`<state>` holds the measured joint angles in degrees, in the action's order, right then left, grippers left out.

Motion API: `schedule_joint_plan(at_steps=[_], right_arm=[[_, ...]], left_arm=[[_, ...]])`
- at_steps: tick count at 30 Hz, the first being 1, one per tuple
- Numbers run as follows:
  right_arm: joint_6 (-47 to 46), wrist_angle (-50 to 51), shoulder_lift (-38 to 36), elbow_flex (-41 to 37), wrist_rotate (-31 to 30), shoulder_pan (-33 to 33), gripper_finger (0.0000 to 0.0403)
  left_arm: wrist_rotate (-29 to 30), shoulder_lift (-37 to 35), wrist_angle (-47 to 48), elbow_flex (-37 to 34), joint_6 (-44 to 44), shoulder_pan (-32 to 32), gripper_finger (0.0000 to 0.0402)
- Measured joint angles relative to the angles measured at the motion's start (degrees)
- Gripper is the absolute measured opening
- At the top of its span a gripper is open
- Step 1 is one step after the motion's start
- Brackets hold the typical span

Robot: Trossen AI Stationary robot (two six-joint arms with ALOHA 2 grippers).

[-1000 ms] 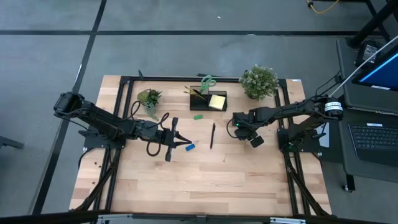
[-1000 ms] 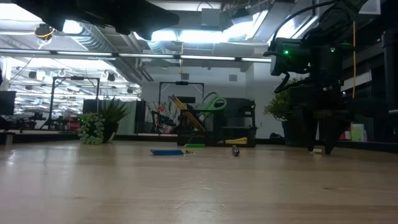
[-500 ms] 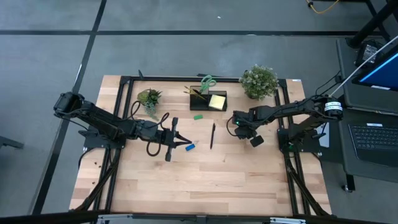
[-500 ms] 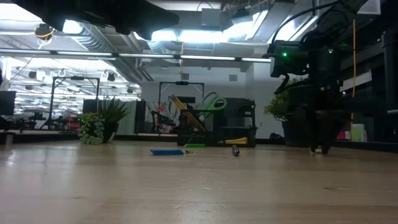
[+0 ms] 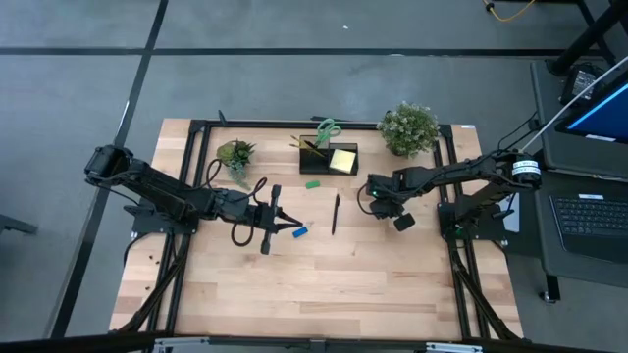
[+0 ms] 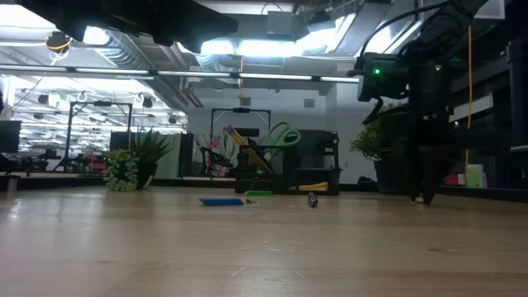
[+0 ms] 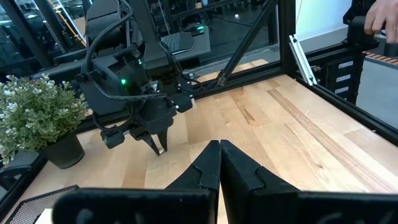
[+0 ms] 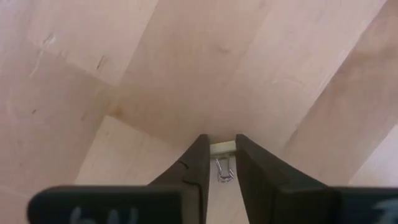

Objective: Pick and place office supplies into organizer
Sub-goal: Put the binding clip into the black desk organizer

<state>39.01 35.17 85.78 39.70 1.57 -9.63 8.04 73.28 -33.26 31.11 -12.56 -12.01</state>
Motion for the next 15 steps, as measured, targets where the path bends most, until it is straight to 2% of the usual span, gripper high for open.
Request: schedule_joint_plan(at_steps=[8,15], right_arm=[[-5.01,-2.90,0.00,0.44,-0.07,0.00,0.0068],[-7.07,-2.55,0.00,4.84,-0.03,0.00,0.0063]], left_arm=[[0.01,0.00,0.00,0.00,-0.02,0.02,0.0002],[0.92,0.00,0.00,0.00,-0.13,0.00,0.0002]])
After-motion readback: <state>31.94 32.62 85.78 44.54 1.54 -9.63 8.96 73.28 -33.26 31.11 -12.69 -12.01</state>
